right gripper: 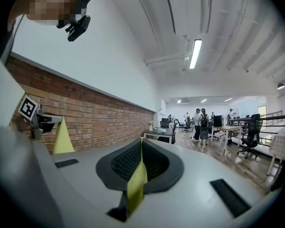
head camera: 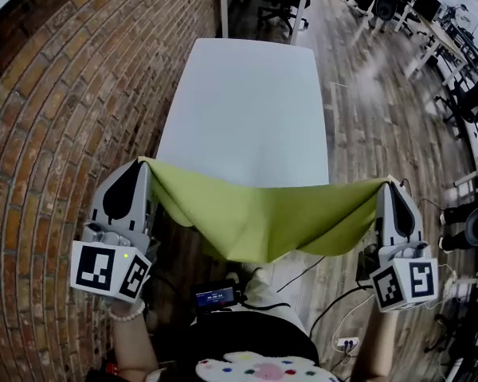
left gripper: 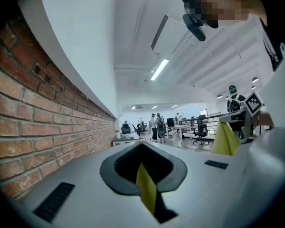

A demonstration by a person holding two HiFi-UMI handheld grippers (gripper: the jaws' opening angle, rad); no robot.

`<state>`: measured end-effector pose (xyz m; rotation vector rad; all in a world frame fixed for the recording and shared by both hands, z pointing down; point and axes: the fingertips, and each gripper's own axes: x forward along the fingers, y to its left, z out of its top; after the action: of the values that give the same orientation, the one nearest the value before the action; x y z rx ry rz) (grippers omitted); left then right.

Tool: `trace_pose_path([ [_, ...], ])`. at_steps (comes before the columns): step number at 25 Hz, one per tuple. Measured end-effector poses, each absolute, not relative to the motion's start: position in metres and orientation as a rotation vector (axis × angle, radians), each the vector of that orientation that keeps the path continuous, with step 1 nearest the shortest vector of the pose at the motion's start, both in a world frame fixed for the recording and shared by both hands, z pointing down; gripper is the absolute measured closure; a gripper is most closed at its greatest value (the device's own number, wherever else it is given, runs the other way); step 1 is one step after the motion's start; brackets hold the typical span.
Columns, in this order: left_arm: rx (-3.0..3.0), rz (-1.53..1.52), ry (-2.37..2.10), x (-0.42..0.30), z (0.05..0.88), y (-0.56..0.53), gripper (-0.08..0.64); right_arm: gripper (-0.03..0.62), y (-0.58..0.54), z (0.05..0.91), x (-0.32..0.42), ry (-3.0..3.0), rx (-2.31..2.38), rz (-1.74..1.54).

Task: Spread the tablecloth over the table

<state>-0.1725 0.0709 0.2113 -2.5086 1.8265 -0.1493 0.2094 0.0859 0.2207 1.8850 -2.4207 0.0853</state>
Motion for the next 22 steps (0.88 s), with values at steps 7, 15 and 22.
trace_pose_path([
  [7,-2.37,-0.226,1.929,-0.215,0.209,0.06,0.545,0.558,0.067,0.235,0.257,-2.276,1.934,0.046],
  [15,-2.31,-0.295,1.98,-0.253,0.222,0.034,0.545,0.558,0.044,0.261,0.297,-2.14,1.973,0.08],
  [22,-2.252,-0.372,2.061,-0.3,0.238,0.007,0.545,0.558,0.02,0.277,0.34,-2.041,2.047,0.157],
])
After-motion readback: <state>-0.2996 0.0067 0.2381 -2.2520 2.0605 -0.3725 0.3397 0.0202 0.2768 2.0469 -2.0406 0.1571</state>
